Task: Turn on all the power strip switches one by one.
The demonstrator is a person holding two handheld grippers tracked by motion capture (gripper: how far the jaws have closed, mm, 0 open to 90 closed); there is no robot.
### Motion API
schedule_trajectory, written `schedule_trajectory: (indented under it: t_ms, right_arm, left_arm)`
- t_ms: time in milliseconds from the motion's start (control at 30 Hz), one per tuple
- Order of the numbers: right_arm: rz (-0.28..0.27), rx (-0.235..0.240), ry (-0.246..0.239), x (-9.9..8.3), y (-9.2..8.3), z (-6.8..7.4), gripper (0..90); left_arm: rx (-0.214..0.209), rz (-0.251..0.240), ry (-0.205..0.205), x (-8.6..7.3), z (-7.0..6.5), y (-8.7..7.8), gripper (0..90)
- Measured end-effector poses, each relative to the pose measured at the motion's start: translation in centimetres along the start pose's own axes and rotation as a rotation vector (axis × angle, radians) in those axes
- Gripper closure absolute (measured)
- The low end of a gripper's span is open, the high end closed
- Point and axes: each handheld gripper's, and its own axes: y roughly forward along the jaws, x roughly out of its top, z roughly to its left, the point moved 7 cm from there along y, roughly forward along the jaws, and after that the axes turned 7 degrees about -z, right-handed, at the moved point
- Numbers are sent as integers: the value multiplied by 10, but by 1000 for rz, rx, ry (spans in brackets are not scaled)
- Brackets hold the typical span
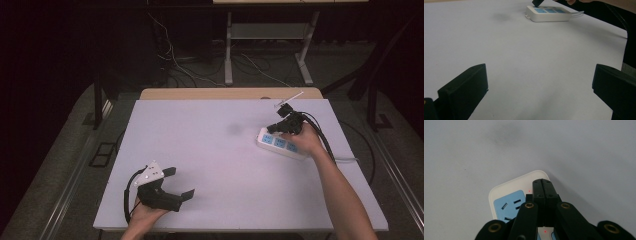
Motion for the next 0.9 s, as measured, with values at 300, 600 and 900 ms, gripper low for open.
schedule_trajectory:
  t_ms: [300, 600, 900]
  right_arm:
    - [-4, 5, -5, -1, 0, 0, 900]
    - [1, -6, -20, -1, 1, 1, 900]
    - [0, -23, -18, 0, 0, 2, 900]
  left_arm:
    - [4, 2, -1, 0, 2, 1, 0]
    - [3, 2, 0, 0, 1, 1, 0]
    - [3, -2, 1, 1, 1, 0, 0]
